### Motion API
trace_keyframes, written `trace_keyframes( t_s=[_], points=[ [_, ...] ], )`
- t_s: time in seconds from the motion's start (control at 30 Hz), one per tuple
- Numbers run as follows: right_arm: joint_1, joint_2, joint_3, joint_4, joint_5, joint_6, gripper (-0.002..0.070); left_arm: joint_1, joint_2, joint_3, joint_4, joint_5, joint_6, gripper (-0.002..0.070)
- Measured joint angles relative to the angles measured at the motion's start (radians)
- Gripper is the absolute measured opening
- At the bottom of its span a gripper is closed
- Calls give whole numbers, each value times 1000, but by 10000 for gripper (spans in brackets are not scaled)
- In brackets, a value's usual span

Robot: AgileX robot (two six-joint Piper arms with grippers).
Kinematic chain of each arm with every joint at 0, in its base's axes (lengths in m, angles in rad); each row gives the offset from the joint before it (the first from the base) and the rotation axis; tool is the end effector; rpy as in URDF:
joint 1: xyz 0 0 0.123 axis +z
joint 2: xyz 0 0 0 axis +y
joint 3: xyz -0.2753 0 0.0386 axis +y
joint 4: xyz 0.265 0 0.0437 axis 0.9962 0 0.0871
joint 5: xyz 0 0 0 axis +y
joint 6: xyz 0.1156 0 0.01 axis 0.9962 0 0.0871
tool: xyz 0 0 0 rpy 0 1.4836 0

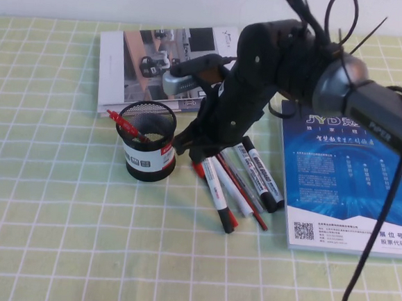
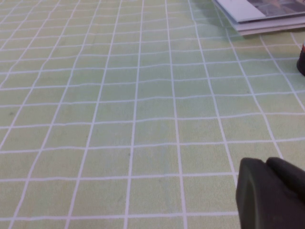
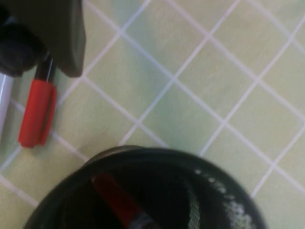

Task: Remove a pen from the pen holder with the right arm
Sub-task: 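Take a marker out of the pen holder and lay it on the table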

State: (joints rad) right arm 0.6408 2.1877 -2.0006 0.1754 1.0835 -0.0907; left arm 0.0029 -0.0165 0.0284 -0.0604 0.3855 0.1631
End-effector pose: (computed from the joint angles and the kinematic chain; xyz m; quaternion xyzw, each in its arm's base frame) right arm 0.3926 0.3151 0.2130 -0.3259 0.9219 0.1328 0.1618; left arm 0.1001 -0.0023 0.1622 0.0487 0.8062 0.0233 0.5892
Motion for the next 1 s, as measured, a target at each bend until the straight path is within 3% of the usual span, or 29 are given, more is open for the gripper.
trace_keyframes(
  t_s=[0.7, 1.0],
  points=[
    [0, 82, -7, 41, -98, -8, 111, 0, 0, 0, 0, 0, 0, -5],
    [0, 85, -7, 45, -104, -8, 147, 0, 0, 0, 0, 0, 0, -5]
  ],
)
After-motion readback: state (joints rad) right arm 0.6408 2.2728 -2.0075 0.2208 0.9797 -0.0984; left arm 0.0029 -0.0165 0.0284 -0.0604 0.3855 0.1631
